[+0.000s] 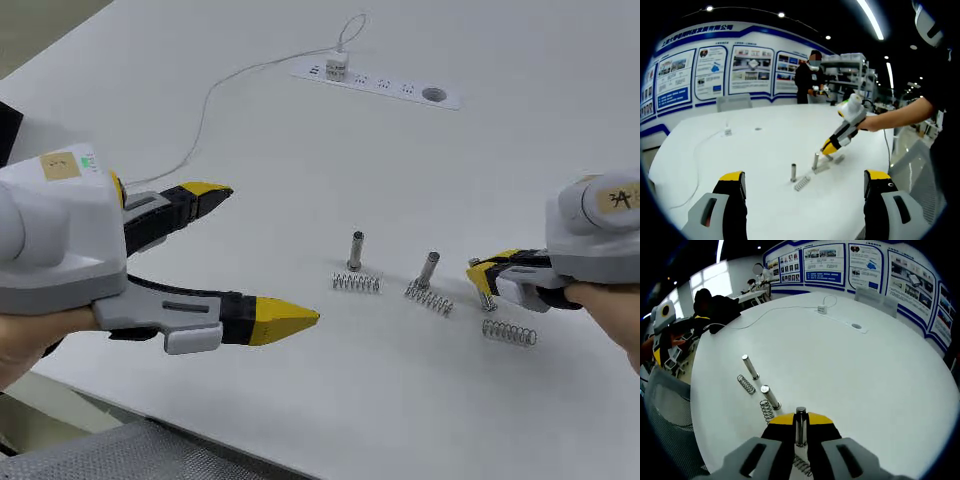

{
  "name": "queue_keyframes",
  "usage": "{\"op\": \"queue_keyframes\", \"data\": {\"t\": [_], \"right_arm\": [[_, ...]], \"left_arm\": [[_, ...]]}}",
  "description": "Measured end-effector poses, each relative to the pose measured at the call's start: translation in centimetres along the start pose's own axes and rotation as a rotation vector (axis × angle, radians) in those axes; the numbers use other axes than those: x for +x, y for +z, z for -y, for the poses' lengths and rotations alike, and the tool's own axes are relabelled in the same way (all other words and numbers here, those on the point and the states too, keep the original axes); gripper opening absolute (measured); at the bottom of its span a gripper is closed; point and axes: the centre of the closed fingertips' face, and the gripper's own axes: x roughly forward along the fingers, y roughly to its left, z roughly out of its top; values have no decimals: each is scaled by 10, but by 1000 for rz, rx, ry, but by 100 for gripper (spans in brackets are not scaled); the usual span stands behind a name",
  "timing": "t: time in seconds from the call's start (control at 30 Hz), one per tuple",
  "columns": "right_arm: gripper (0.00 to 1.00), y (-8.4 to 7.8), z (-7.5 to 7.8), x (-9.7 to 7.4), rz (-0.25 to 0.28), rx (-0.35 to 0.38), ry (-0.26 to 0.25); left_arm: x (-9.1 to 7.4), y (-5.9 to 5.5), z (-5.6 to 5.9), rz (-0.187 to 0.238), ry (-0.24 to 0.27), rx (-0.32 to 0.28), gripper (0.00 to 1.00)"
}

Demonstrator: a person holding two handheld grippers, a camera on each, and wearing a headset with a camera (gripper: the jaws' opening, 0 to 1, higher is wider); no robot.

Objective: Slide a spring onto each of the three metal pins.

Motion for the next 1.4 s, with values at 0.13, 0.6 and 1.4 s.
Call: {"op": "queue_keyframes", "data": {"t": [0.13, 0.6, 1.4], "right_arm": [[8, 1, 3, -5, 26, 3, -10], [8, -2, 7, -17, 98, 0, -29], [9, -12, 10, -27, 120, -40, -29]], "left_arm": [[1, 1, 2, 1, -3, 3, 100], [0, 2, 6, -5, -2, 9, 100], [-2, 6, 15, -7, 1, 19, 100]]}}
